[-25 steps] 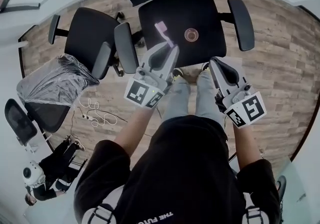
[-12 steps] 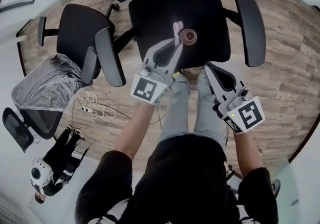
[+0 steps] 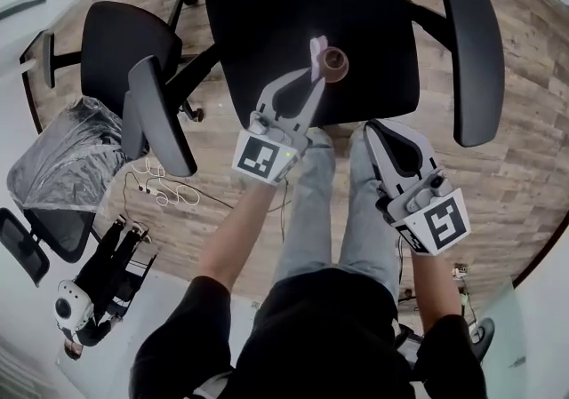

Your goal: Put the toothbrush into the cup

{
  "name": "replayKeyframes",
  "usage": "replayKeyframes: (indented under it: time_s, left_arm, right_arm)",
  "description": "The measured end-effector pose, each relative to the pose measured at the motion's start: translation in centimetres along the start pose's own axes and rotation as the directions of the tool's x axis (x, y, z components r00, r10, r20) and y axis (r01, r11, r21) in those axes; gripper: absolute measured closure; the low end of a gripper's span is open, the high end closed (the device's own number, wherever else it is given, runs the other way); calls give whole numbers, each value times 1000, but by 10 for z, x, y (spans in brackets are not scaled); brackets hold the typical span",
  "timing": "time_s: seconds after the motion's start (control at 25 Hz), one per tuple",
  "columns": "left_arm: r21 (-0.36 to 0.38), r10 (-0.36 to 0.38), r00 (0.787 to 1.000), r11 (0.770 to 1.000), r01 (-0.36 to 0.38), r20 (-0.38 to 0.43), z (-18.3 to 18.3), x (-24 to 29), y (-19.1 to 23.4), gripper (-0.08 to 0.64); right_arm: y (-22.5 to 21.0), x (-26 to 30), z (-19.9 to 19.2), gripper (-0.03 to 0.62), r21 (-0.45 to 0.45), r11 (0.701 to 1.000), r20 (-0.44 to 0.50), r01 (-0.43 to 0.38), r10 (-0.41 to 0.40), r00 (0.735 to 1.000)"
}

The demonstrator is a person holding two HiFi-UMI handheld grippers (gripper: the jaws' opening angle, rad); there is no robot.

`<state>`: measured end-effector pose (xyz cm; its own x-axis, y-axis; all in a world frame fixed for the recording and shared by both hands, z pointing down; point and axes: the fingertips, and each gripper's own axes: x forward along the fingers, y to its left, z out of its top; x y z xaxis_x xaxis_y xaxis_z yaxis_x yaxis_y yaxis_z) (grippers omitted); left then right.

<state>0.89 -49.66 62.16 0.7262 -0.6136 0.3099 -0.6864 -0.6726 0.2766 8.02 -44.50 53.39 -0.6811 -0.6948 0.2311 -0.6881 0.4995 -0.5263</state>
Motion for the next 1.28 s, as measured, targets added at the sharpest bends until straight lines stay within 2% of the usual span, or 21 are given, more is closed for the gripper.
replayKeyframes:
  time_s: [0.12,0.36,0.56,0.88,1.28]
  left_arm:
    - [-28,20,1000,999,-19,15,-16,15,8,492]
    - [-2,70,997,998,-70,15,-40,27,26,492]
    - [2,69,997,998,-69,23,-50,29,29,492]
    - [53,51,999,997,-50,-3,-76,42,28,492]
    - [80,44,999,996,-42,-14,-105,44,35,492]
  right_arm:
    - [-7,1,-17,571,21,1000,-13,-6,6,1000]
    - [-23,-2,-43,571,51,999,-39,-4,6,999]
    - [-29,-3,-54,571,67,998,-51,-2,5,999]
    - [-38,0,-77,571,116,993,-52,5,1,999]
    - [-45,4,-99,571,123,992,-66,8,0,998]
